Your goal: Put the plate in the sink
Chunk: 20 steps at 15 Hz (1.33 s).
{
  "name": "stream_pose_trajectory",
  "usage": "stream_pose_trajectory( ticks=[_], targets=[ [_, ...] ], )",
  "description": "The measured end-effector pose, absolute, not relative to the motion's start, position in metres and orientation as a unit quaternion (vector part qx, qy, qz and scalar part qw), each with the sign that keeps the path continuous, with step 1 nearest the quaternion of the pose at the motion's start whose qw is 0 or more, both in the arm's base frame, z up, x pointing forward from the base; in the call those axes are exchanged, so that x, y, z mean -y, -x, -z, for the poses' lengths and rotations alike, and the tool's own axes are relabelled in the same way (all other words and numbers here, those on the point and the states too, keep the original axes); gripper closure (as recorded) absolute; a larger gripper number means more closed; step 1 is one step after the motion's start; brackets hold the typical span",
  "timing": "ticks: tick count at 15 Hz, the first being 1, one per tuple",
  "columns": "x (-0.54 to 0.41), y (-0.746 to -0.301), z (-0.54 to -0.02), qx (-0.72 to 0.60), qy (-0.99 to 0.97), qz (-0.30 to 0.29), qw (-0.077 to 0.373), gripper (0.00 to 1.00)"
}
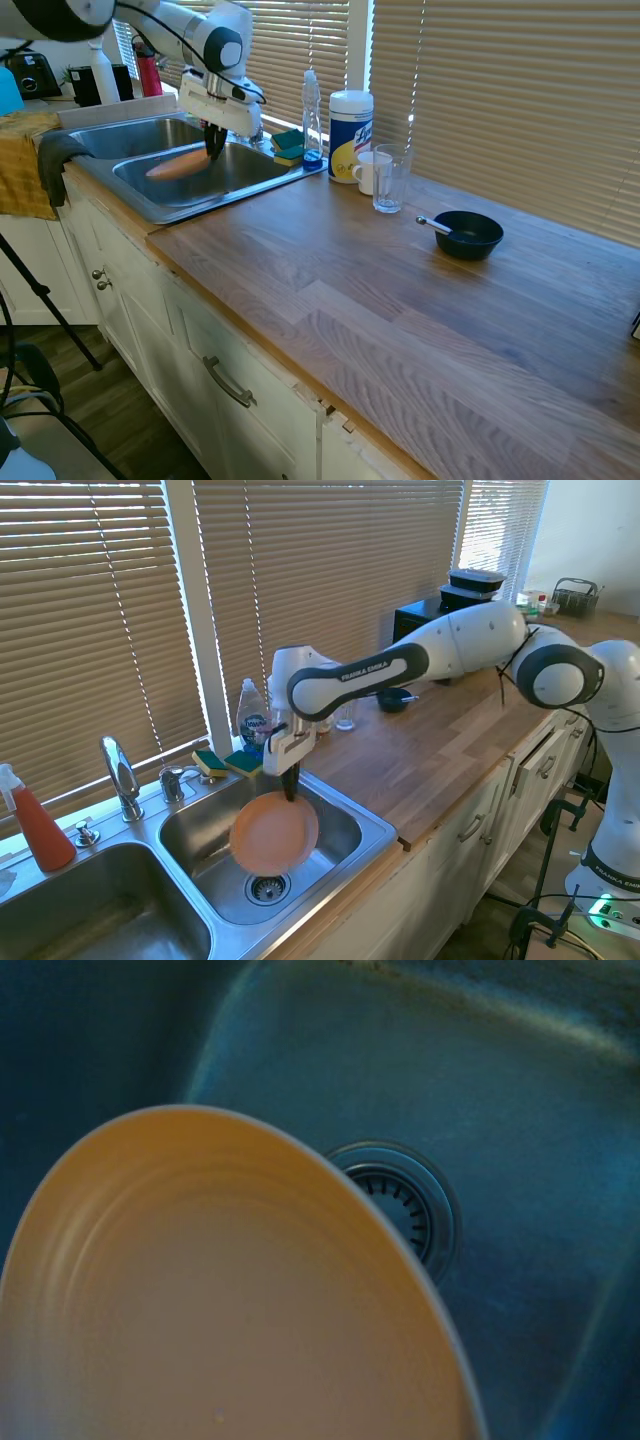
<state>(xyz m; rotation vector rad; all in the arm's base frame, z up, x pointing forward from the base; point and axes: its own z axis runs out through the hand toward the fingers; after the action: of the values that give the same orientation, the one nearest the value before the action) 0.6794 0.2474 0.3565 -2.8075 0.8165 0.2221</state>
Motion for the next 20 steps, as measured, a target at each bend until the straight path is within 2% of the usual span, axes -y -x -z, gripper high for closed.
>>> stream_pose_trajectory(
  ticks=[4,5,16,20],
  targets=[
    [-0.273,-0.703,-0.293,-0.285,0.951,-0.098,0.077,1.00],
    [-0.275,-0.708,-0.284,-0.288,0.950,-0.100,0.073,0.00],
    [-0.267,-0.728,-0.286,-0.306,0.944,-0.097,0.072,0.00],
    [-0.254,-0.732,-0.307,-0.312,0.943,-0.085,0.078,0.00]
  ],
)
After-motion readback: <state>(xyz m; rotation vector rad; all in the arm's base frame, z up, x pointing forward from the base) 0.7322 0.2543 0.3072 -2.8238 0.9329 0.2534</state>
